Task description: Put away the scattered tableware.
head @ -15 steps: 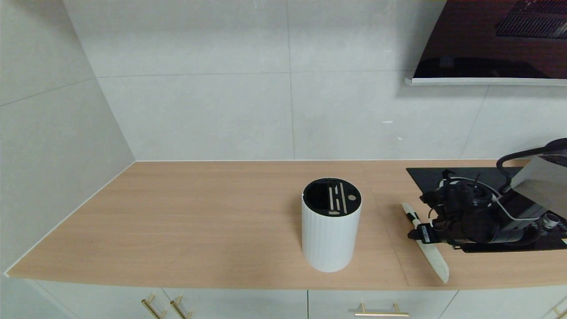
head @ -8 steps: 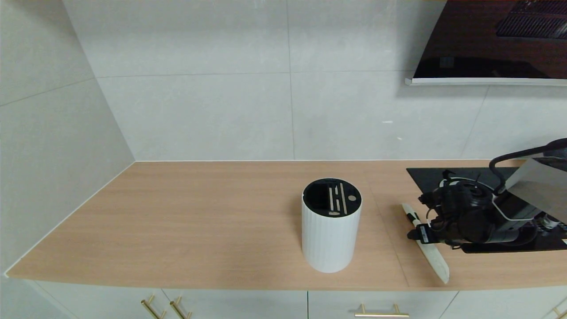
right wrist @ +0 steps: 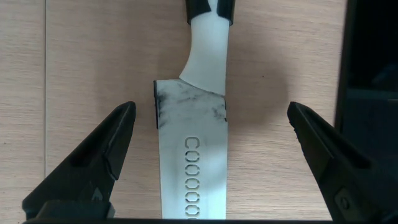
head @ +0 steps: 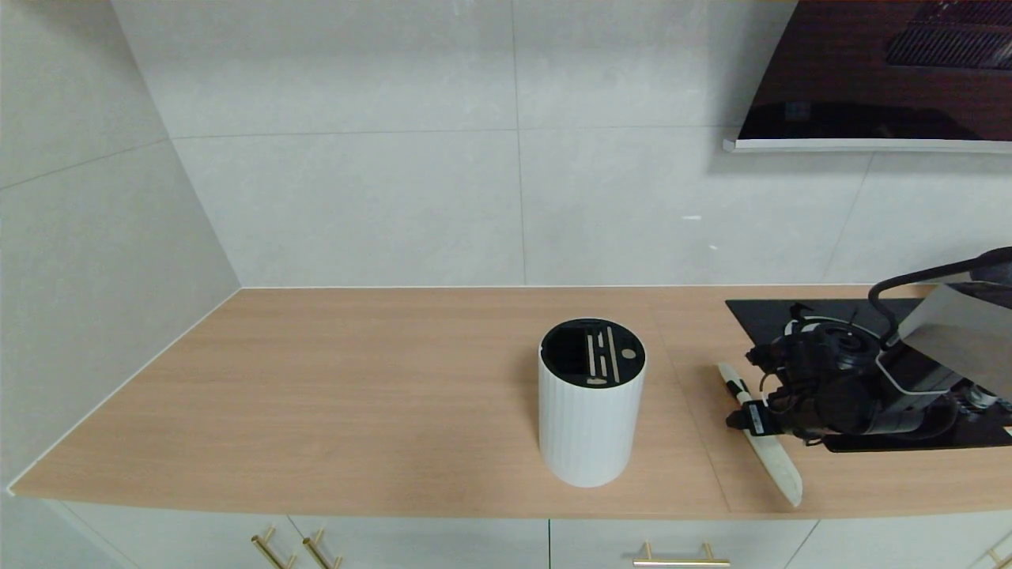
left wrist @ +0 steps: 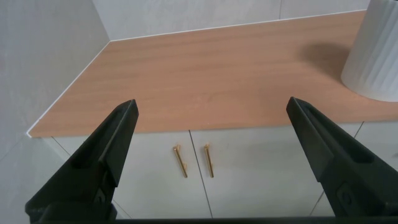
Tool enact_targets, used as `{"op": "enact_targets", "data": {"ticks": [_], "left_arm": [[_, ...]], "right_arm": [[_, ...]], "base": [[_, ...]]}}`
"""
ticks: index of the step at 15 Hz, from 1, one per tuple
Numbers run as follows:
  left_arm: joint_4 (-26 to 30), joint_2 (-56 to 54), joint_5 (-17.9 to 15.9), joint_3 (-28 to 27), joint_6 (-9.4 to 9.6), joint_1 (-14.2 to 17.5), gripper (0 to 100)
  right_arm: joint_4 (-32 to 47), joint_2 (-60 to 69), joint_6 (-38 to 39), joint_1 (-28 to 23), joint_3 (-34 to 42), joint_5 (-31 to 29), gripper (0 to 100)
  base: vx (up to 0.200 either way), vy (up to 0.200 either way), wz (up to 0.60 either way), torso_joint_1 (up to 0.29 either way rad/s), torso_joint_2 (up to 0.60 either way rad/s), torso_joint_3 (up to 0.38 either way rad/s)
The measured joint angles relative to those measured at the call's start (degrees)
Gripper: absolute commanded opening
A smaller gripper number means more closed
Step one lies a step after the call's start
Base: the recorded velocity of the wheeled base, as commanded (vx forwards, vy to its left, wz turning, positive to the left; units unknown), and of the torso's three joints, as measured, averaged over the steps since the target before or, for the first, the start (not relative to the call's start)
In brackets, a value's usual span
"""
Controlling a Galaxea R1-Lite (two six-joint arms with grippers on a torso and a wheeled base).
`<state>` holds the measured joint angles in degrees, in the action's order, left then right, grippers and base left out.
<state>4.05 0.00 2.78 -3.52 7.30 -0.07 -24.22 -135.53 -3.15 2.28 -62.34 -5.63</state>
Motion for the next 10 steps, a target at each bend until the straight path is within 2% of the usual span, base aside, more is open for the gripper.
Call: {"op": "enact_targets", "data": {"ticks": [7,10], "left_arm": [[-0.02,-0.02,0.0,0.0,-0.02,0.0,100],[0.0,0.0,0.01,0.02,0.0,-0.02,100]], "right_arm": [[0.0,-0.63,0.33,-0.02,-0.48,0.79,100],[0.15,-0.63,0.69,-0.07,-0.41,2.9,100]], "base": [[0.0,0.0,0.0,0.0,0.0,0.0],[0.0,0.0,0.0,0.0,0.0,0.0]]}}
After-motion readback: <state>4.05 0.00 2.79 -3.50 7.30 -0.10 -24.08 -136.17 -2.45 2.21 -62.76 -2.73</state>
